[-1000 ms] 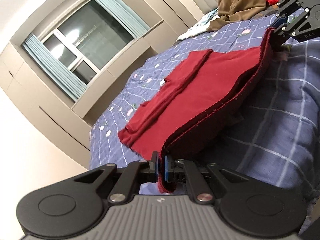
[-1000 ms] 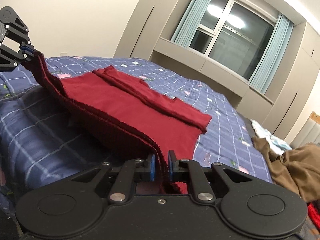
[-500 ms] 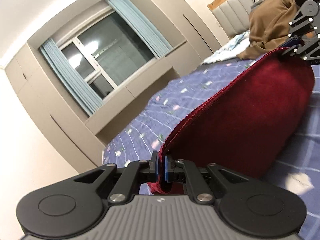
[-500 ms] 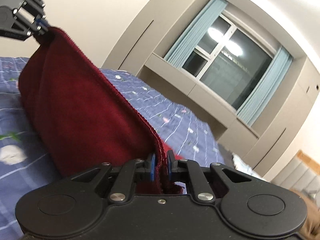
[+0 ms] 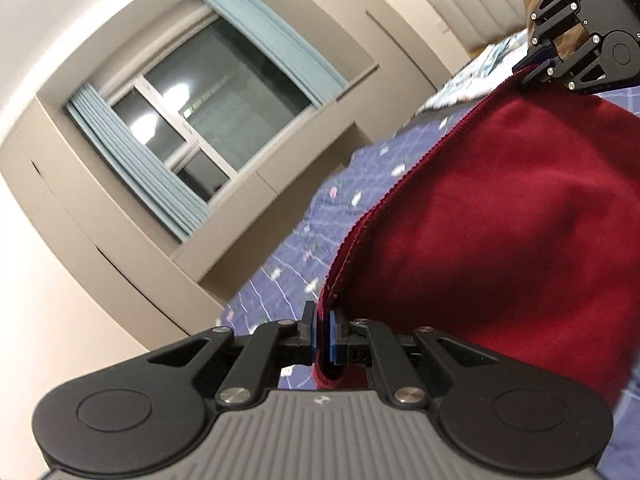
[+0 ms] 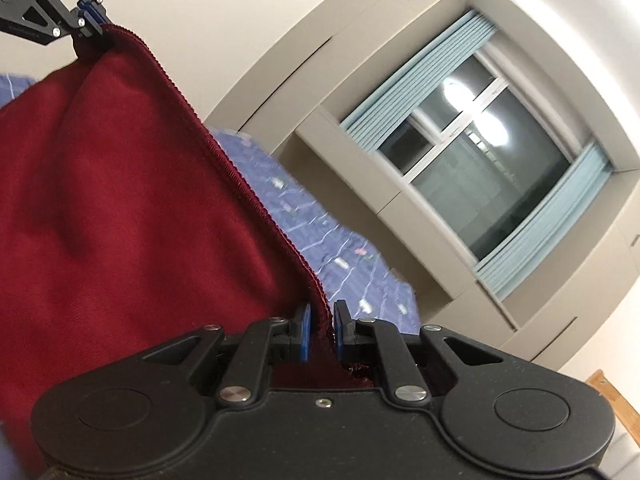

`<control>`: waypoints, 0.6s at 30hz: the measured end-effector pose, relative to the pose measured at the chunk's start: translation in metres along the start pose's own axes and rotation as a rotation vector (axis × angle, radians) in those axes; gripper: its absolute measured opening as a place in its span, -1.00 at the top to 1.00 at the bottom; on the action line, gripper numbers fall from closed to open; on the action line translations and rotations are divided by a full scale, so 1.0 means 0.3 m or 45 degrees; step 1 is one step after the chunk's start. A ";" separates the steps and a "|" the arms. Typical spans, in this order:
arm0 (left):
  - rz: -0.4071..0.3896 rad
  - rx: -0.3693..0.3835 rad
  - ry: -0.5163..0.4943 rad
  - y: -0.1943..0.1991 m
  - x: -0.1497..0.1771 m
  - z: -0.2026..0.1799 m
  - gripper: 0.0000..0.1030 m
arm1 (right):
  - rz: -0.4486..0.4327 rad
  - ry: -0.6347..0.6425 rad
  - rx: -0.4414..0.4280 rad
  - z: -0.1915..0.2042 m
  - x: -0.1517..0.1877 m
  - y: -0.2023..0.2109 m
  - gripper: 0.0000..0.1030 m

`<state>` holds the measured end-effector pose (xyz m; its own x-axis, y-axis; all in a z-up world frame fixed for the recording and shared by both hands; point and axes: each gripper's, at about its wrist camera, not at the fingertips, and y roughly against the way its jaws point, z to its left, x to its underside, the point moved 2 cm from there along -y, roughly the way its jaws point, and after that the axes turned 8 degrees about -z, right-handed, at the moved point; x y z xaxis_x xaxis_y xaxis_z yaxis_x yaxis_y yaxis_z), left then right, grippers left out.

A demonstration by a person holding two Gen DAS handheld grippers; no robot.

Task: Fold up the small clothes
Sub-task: 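Lift the hem with both grippers and fold it over toward the collar, then lay the hem onto the sweater and open both grippers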

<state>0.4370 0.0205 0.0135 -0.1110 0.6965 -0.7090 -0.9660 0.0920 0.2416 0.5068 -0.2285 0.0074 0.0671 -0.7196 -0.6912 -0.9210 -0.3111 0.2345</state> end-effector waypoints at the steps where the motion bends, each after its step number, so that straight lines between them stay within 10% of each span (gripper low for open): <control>1: 0.033 0.021 0.021 -0.052 0.016 0.003 0.90 | 0.021 0.004 -0.015 0.005 0.009 -0.046 0.79; 18: 0.338 0.172 0.306 -0.456 0.273 -0.025 0.88 | 0.284 -0.012 -0.176 0.194 0.191 -0.454 0.78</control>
<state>0.5583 0.0597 -0.0826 -0.4203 0.5231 -0.7414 -0.8585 0.0353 0.5115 0.6136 -0.1914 -0.1039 -0.1358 -0.7744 -0.6180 -0.8513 -0.2278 0.4726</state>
